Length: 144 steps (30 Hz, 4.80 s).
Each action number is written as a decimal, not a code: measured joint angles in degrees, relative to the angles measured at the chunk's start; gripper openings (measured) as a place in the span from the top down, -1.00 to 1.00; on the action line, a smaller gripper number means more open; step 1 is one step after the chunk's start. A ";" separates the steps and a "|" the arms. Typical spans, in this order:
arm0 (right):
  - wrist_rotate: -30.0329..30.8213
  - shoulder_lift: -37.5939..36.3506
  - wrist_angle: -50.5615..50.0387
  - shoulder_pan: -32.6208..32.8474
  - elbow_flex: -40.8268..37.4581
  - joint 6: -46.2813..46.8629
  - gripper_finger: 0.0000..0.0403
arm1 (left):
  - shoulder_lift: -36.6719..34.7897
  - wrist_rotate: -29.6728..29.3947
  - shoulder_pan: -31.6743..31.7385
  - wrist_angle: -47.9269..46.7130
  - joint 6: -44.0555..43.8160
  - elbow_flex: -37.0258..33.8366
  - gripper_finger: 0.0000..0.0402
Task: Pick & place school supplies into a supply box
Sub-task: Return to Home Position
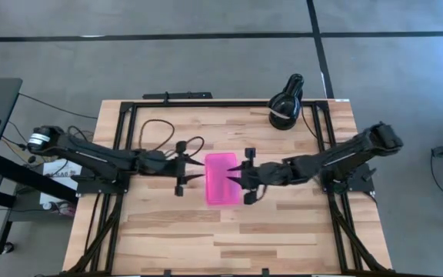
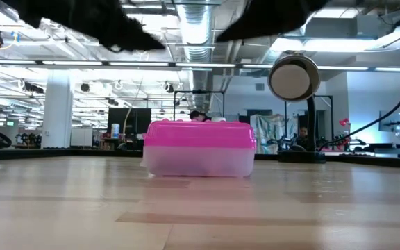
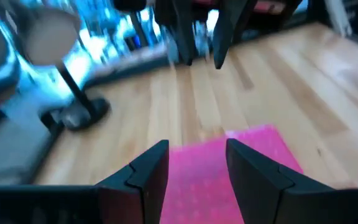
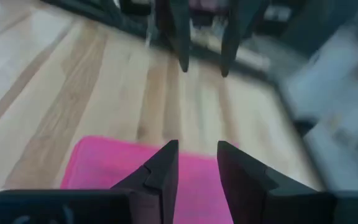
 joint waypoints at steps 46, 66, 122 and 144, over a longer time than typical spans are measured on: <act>-6.86 -52.46 24.99 -5.63 -47.41 4.71 0.47 | -45.89 5.51 12.87 9.80 -0.73 -31.32 0.23; -24.84 -62.91 16.57 -16.95 -51.54 5.08 0.47 | -45.91 6.84 11.80 6.27 0.77 -31.41 0.23; -22.04 -85.26 -6.22 -13.10 -51.67 1.50 0.47 | -65.67 10.46 5.75 -15.75 1.87 -31.26 0.23; -22.11 -85.26 -6.26 -13.09 -51.67 1.51 0.47 | -65.67 10.37 5.75 -15.91 0.90 -31.21 0.23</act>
